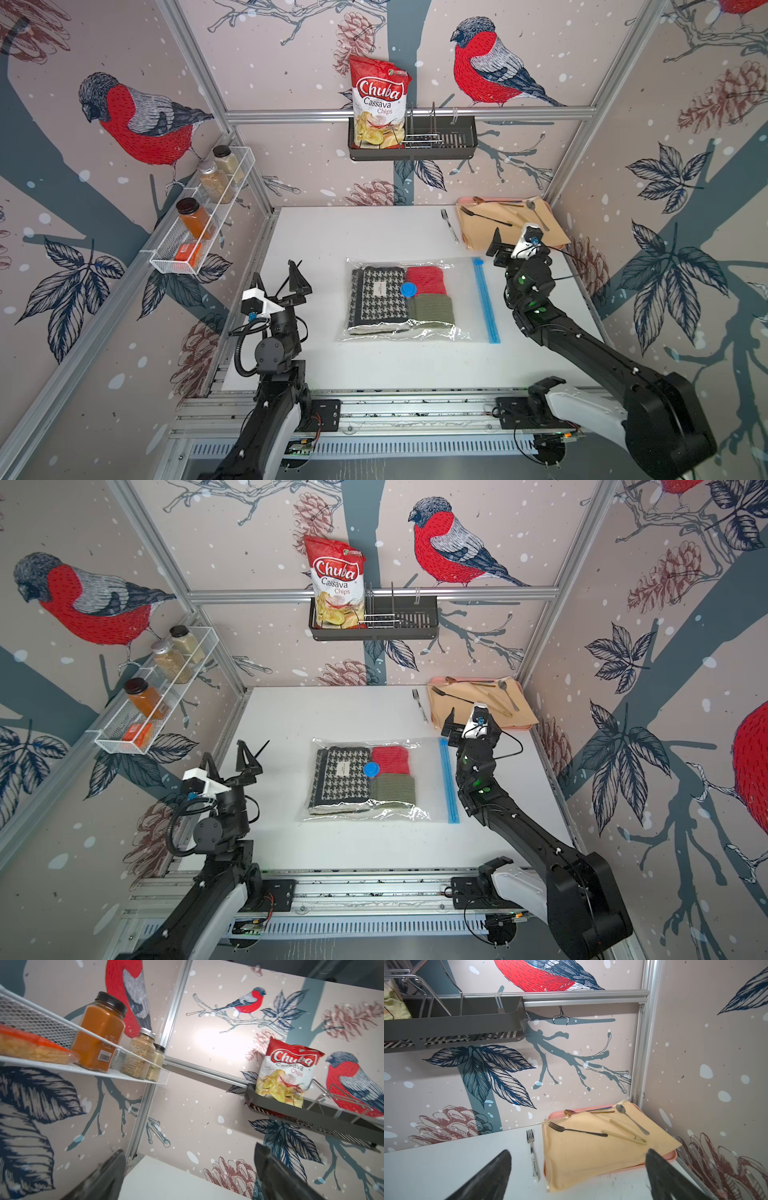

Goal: Take the scarf out of the vacuum bag
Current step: Adjust the scarf in the vacuum bag.

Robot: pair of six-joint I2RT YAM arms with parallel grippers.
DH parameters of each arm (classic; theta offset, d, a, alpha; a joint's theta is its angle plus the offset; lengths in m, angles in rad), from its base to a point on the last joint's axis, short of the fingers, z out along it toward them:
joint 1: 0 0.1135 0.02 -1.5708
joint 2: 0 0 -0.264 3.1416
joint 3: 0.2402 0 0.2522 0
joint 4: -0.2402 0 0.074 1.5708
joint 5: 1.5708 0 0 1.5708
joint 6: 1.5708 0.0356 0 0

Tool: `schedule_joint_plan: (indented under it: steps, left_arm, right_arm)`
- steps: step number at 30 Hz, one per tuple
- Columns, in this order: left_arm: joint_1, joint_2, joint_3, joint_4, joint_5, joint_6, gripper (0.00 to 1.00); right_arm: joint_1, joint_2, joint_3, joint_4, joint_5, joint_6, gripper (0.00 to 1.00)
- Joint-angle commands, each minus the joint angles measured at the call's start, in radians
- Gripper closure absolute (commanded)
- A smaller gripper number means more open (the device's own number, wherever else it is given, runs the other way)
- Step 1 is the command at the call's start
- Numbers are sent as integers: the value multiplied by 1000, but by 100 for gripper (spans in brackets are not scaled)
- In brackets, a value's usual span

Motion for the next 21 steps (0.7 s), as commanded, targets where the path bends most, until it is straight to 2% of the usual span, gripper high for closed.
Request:
schedule_joint_plan:
  steps: [1, 3, 5, 9, 13, 15, 18, 19, 21]
  left_arm:
    - [-19, -122, 133, -624, -186, -139, 2]
    - [-21, -131, 194, -744, -165, -211, 1]
    - [-21, -68, 216, -748, -121, -229, 2]
    - [-22, 215, 364, -826, -51, -227, 2]
    - [-39, 446, 532, -907, 30, -242, 2]
    - [-59, 472, 556, -865, 104, -233, 2]
    - [-82, 455, 551, -756, 233, -209, 2]
    - [-90, 457, 566, -758, 233, -207, 2]
    - [-145, 499, 642, -840, 129, -187, 2]
  right_arm:
    - [57, 11, 60, -193, 198, 57, 0]
    - [68, 9, 81, -233, 164, 103, 0]
    - [64, 4, 86, -243, 139, 159, 0]
    - [-1, -11, 137, -394, 37, 291, 0]
    - [-169, -40, 140, -506, -133, 436, 0]
    - [-260, -74, 113, -508, -244, 479, 0]
    - [-346, -113, 62, -439, -443, 470, 0]
    - [-346, -113, 61, -431, -444, 467, 0]
    - [-314, -98, 75, -439, -369, 491, 0]
